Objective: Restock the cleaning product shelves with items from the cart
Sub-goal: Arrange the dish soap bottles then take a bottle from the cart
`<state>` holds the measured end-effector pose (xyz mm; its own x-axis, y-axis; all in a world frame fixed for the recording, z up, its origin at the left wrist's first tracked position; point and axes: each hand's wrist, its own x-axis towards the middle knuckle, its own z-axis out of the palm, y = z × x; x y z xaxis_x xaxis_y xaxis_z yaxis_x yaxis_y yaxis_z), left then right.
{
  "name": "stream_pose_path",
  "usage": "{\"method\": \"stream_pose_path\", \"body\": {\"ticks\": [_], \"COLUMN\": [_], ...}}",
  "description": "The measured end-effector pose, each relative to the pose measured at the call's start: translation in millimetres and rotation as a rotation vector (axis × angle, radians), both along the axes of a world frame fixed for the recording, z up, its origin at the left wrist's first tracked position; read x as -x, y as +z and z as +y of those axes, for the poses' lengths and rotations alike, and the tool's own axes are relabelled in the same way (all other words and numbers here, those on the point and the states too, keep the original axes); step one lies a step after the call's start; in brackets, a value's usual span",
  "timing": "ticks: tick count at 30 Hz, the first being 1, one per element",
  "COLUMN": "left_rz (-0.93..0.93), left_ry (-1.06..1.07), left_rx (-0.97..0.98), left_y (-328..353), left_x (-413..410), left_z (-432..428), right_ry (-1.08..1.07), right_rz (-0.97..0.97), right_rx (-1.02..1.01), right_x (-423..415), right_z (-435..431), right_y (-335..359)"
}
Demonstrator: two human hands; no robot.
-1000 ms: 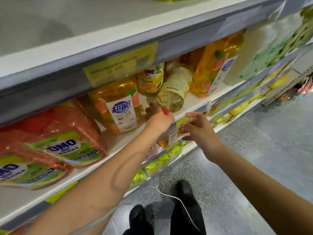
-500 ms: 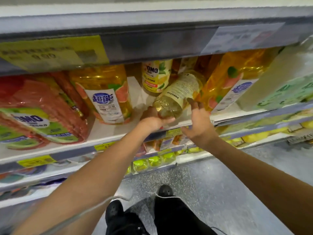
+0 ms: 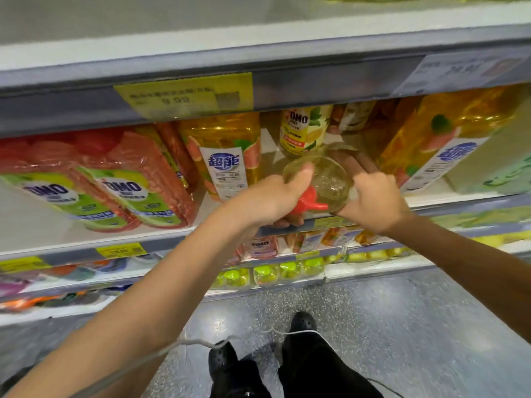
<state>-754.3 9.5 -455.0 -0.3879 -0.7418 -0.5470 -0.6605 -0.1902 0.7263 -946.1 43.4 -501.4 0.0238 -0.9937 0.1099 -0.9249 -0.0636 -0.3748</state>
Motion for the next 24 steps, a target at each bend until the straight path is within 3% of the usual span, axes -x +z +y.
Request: {"method": "stream_pose_path", "body": {"ticks": [4, 10, 13, 18, 24], "left_rz": [0.108, 0.2, 0.102, 0.043, 0.284], "left_ry": [0.089, -0.046, -0.011, 0.074, 0.284], "left_rx": [0.007, 0.362, 0.54, 0.512, 0.844], "left_y": [4, -8, -6, -11, -42], "left_x": [-26, -21, -6, 21, 32], "left_z": [-7, -1, -11, -26, -28], "right_ry": [0.031, 0.049, 0.088, 0.129, 0.089], "right_rz": [-0.228, -0.403, -0.561, -0.631, -0.689], "right_rx": [-0.12, -0.299, -0.373, -0.404, -0.367], "right_x": [0, -3, -2, 3, 6], "right_z": [-2, -25, -33, -45, -37], "right_y": [23, 47, 44, 30, -9]}}
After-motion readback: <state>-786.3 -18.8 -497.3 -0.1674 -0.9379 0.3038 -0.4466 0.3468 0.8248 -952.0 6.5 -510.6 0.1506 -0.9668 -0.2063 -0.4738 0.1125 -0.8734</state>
